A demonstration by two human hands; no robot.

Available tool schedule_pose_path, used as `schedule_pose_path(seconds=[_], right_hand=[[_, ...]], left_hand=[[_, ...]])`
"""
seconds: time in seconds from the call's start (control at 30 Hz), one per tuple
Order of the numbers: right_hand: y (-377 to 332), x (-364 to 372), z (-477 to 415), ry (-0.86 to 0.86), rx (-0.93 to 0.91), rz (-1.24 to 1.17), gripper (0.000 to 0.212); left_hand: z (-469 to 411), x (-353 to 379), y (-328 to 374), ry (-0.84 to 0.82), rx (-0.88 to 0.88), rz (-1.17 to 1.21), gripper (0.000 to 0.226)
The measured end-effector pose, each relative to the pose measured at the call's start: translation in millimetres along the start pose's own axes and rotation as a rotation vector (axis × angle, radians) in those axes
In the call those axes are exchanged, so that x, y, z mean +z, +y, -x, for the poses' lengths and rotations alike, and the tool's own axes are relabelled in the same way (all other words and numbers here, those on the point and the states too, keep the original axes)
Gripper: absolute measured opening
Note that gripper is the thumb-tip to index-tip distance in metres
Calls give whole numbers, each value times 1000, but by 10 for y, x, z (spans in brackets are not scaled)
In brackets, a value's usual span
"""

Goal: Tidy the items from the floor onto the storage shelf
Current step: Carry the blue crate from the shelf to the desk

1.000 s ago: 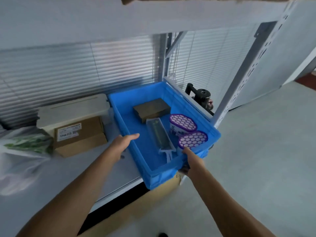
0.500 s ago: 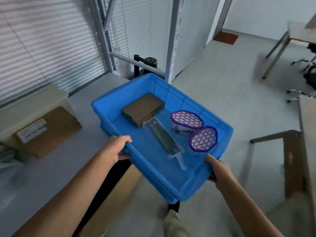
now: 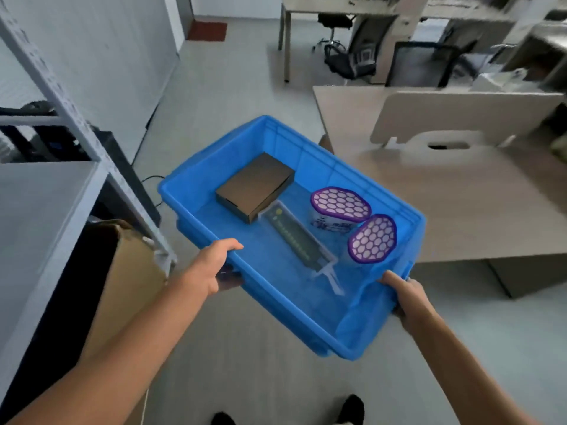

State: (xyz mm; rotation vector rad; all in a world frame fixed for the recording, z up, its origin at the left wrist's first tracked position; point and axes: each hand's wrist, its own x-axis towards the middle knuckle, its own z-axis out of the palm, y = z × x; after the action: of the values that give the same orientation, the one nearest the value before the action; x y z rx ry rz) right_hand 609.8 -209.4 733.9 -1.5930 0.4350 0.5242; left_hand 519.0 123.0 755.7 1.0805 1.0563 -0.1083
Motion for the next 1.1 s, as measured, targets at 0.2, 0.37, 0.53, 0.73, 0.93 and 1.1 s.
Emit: schedule_pose_path(seconds=[0.2,0.37,0.53,0.73,0.93,1.1], right_hand=[[-202,-1909,-320,153,-5,-76,36],[-411,-3340,-623,269,8,-116,44],[-604,-4395,-990,345,30,-149,33],[-855,-5182,-1643,420,83,-223,39],[-1432,-5827,-2483,453,102,-187,31],[-2010,-6321,-3264,447,114,-92,42]], left_hand=[[-28,2107,-378,-169,-52,-121,13],[91,3699,-642,-265,-85,-289,22],[71,4943,-605,-270,50,-397,36],[-306,6265,-285,-208,275,-429,79],[-1139,7446,468,-41,683,-511,105],[-1593,8146,600,-14,640,-530,79]])
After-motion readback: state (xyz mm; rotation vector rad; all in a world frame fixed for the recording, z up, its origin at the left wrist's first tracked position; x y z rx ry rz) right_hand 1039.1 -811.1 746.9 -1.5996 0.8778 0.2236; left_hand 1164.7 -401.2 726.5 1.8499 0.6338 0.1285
